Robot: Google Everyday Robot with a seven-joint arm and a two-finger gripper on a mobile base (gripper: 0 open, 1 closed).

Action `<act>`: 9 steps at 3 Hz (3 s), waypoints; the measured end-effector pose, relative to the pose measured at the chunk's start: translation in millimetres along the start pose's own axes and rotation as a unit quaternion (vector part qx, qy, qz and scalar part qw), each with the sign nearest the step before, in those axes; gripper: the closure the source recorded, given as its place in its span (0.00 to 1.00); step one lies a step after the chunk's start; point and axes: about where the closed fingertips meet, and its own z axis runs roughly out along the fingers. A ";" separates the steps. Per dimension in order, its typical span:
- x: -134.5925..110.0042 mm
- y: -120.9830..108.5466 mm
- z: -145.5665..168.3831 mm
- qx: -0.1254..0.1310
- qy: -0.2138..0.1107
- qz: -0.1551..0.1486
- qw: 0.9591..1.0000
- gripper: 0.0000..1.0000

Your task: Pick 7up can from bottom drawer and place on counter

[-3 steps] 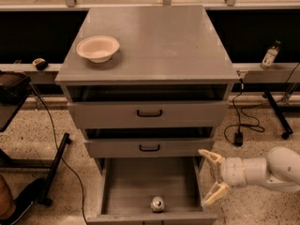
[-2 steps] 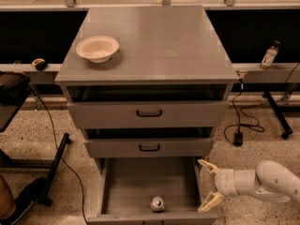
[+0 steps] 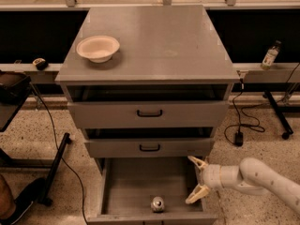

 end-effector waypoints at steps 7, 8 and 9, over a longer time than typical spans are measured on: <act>88.7 45.3 188.0 -0.133 -0.039 0.005 0.990 0.31; 83.3 59.4 197.2 -0.161 -0.046 0.005 0.986 0.27; 84.3 68.6 204.4 -0.173 -0.064 0.010 0.983 0.27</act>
Offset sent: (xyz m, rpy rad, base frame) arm 0.0250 0.0861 -0.1965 -0.0400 0.1297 0.1764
